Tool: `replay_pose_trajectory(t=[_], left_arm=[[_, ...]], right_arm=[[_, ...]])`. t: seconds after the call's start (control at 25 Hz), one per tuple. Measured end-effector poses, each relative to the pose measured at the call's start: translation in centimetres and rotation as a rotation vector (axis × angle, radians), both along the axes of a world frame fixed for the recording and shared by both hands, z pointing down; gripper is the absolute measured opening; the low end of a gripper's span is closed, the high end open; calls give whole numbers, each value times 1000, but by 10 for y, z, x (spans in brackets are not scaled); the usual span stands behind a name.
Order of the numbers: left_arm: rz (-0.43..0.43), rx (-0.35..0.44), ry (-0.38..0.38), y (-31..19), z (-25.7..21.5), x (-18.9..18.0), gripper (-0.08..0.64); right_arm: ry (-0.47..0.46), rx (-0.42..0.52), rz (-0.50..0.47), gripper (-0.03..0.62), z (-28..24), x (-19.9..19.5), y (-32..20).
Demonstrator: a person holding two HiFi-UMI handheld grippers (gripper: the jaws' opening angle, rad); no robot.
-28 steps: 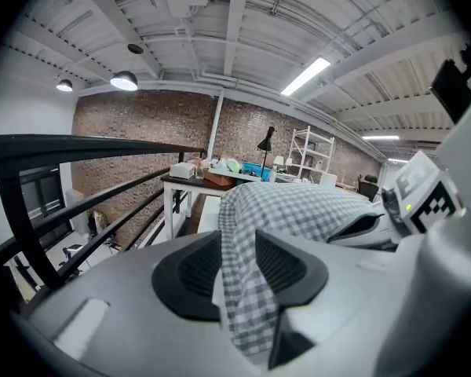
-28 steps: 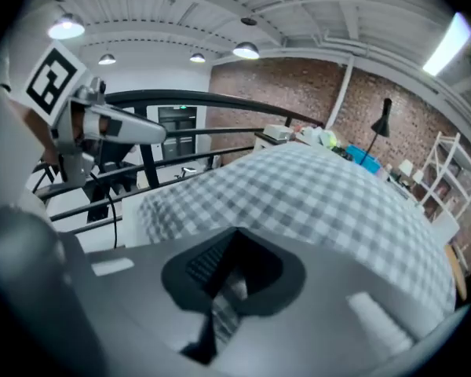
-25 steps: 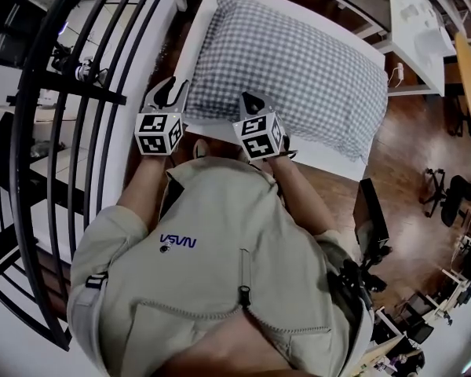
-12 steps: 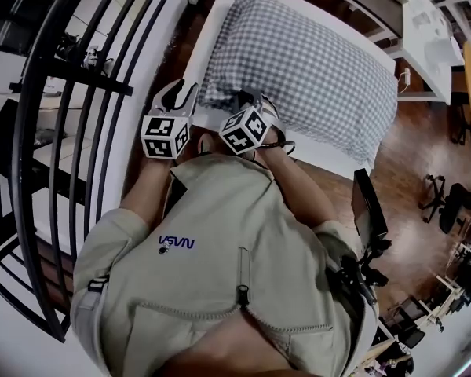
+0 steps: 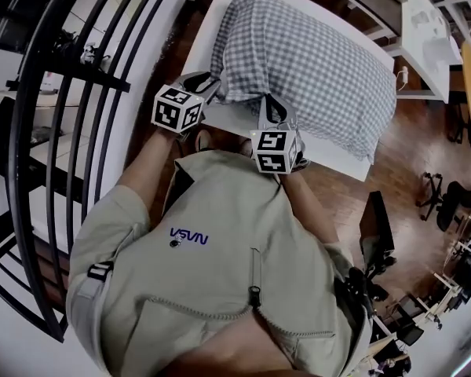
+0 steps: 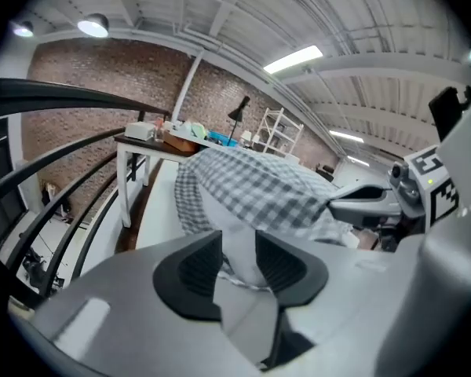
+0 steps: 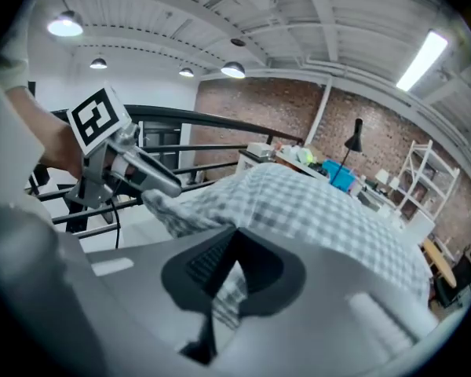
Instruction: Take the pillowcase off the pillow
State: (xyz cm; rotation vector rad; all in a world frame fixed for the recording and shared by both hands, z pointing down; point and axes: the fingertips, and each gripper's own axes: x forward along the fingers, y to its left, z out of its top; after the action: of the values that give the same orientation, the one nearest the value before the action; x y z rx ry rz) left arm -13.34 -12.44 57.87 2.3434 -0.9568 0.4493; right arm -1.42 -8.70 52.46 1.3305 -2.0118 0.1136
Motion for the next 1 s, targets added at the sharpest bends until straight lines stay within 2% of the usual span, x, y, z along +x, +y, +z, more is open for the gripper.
replay_pose_trajectory(t=[0.12, 0.36, 0.44, 0.48, 0.56, 0.72, 0.8, 0.88, 0.92, 1.0], left_arm=[[77, -43, -46, 2, 18, 19, 123], [200, -119, -45, 14, 37, 42, 132], [229, -117, -68, 18, 38, 45, 5], [231, -101, -71, 18, 35, 45, 5], [200, -56, -37, 13, 19, 41, 5], [46, 15, 68, -12, -19, 14, 5], [10, 7, 125, -18, -32, 2, 5], [25, -21, 154, -14, -34, 4, 5], [50, -39, 150, -8, -30, 9, 14], [125, -89, 143, 7, -16, 27, 210]], right_arm=[[-15, 13, 36, 6, 0, 12, 0], [-26, -1, 49, 6, 10, 24, 7], [-24, -8, 41, 6, 14, 23, 9], [-25, -9, 42, 6, 15, 23, 9], [-29, -4, 53, 6, 16, 27, 7], [-43, 5, 96, 6, 13, 39, 6], [-45, 1, 106, 6, 11, 44, 6], [-58, 5, 102, 6, 11, 43, 6], [-66, 8, 99, 6, 11, 41, 6], [-66, 10, 87, 6, 10, 37, 7]])
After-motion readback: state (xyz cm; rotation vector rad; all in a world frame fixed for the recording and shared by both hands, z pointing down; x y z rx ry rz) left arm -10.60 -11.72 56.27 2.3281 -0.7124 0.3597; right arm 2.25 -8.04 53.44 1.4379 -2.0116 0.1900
